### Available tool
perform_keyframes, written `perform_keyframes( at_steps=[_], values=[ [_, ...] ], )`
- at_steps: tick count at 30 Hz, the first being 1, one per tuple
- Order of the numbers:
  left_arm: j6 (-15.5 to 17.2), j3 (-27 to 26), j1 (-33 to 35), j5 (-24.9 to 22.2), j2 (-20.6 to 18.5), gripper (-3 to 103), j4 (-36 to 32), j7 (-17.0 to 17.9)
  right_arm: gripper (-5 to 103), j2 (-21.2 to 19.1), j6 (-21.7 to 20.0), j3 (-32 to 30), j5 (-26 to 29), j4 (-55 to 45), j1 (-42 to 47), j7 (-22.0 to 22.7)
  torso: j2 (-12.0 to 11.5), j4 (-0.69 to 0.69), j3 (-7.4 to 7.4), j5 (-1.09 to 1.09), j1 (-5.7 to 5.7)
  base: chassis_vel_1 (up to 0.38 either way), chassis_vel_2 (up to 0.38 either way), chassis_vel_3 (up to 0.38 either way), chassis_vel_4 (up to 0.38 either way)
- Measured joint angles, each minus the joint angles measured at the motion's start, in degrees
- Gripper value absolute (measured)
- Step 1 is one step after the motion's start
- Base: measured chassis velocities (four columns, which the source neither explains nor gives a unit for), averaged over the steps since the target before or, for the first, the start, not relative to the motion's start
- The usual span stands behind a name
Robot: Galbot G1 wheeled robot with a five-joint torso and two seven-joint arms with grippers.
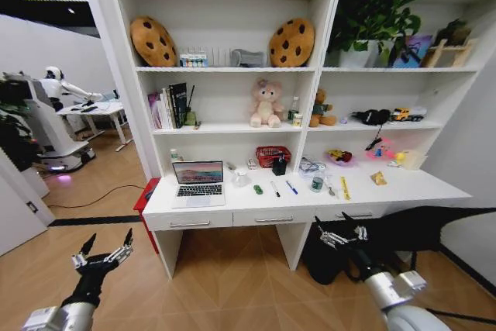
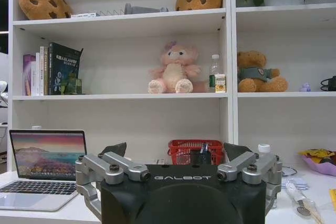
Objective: Organize the objects on the table.
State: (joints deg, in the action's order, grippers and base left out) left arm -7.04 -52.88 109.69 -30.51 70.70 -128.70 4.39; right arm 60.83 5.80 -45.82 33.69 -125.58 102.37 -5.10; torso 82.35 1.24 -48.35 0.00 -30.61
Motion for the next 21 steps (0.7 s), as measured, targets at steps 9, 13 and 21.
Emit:
perform_keyframes(
  at_steps=[9, 13, 21],
  values=[
    [-0.02, 0.22, -0.30, -0.06, -0.21, 100, 0.07, -0.01, 100, 0.51, 0.05, 0.28, -1.13, -0.05, -0.17, 0.18, 0.00, 0.00, 0.00, 0.00, 0.00, 0.000, 0.000, 0.000, 0.000],
    [-0.02, 0.33, -0.19, -0.06, -0.11, 100, 0.09, 0.04, 100, 0.55, -0.24, 0.47, -1.31, -0.01, -0.29, 0.85, 0.00, 0.00, 0.00, 0.00, 0.00, 0.000, 0.000, 0.000, 0.000],
    [0.05, 0.31, -0.17, -0.11, -0.18, 100, -0.03, 0.17, 100, 0.35, -0.55, 0.71, -1.20, 0.01, -0.58, 0.77, 0.00, 0.00, 0.00, 0.00, 0.00, 0.000, 0.000, 0.000, 0.000]
  ],
)
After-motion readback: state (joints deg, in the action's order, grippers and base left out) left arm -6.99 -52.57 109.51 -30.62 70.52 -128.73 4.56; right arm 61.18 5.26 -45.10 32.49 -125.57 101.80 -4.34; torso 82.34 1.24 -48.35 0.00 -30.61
